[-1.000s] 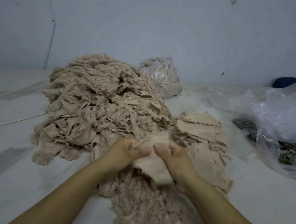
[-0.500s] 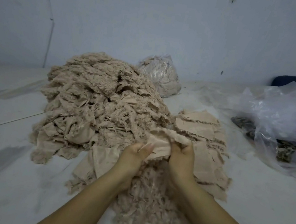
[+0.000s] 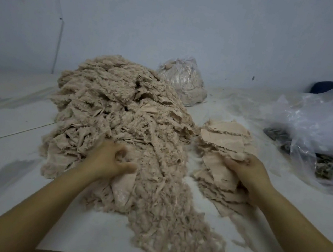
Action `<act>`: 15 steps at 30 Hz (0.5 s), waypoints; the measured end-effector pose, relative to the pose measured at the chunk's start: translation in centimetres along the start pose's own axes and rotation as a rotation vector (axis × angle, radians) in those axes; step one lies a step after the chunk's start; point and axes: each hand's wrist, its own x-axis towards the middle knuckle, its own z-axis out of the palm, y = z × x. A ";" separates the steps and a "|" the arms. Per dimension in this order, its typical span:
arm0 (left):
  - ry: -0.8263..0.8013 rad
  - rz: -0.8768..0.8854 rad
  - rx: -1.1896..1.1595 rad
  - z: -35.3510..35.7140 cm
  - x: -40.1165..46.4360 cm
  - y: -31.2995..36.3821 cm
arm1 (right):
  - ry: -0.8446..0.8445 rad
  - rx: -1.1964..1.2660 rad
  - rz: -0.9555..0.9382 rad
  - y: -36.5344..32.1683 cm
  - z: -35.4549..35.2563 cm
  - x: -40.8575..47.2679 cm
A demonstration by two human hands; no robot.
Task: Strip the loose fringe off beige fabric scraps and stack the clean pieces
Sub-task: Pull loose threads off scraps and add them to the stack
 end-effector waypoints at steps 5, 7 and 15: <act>0.028 0.042 -0.167 0.9 -0.1 0.3 | 0.215 -0.310 -0.215 -0.7 0.9 -1.2; 0.089 0.200 -0.291 0.9 -0.5 1.6 | 0.193 -0.304 -0.368 -1.3 2.2 -2.2; -0.003 0.310 -0.783 0.9 -1.2 7.7 | -0.159 -0.124 -0.334 -3.1 4.6 -4.0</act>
